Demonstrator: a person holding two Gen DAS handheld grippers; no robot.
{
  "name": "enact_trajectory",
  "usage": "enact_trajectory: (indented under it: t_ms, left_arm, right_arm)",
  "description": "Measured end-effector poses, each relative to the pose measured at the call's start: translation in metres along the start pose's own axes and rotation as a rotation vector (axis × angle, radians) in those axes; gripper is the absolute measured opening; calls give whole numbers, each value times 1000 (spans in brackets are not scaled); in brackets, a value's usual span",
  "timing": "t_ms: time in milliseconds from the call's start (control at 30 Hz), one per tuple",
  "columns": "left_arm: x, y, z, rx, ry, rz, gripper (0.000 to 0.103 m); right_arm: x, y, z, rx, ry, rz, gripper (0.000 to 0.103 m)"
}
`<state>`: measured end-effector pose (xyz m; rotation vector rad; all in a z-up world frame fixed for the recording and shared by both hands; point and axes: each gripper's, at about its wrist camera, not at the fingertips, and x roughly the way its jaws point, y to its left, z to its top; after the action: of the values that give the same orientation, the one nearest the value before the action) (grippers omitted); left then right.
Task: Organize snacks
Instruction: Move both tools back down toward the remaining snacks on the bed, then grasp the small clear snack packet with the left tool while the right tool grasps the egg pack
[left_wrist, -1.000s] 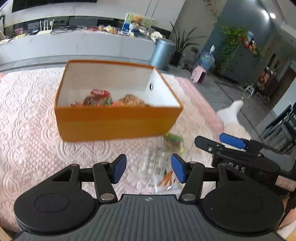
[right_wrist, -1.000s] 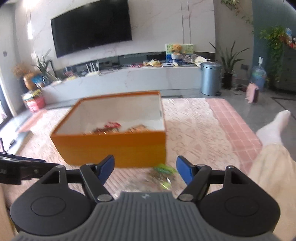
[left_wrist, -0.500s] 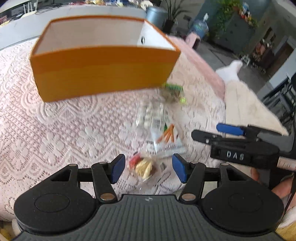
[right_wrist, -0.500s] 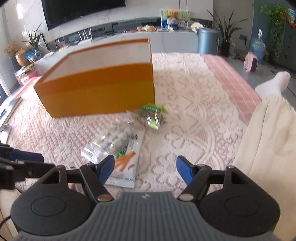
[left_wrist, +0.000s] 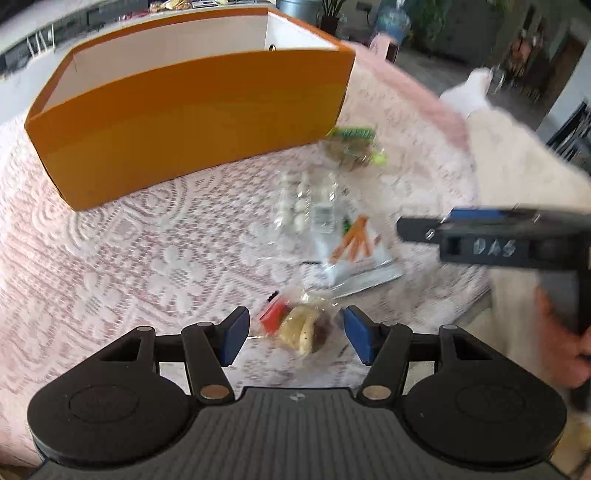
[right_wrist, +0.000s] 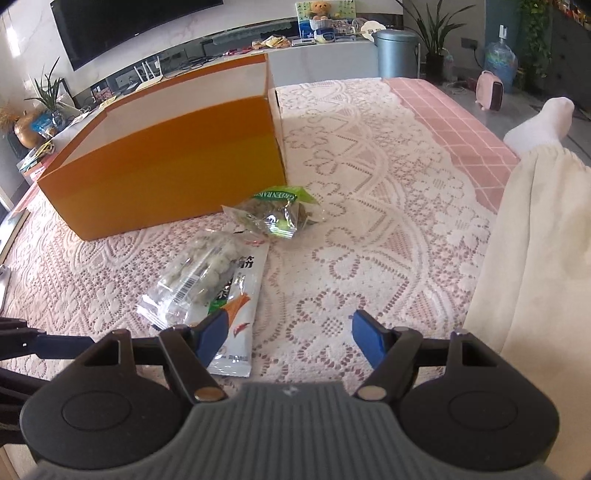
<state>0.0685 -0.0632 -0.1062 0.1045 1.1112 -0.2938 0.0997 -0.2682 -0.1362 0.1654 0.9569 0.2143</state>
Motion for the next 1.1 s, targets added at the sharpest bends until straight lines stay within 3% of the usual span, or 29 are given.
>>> enact_trajectory:
  t_ms: [533,833,933,1100]
  left_arm:
    - [21,5,2,-7,18,-21,78]
    - [22,-1,-3,13,2,-25,63]
    - [18,1,-2,-8,-17,-38,51]
    - [9,6,-3,-40,-38,-30,49]
  right_arm:
    - [10,5,-1,-32,18,-14,72]
    - [11,11,-3,-63,20,-21,72]
    - [11,14,-4,-78,16,-16,72]
    - [9,16,-4,-86,8,-8,72]
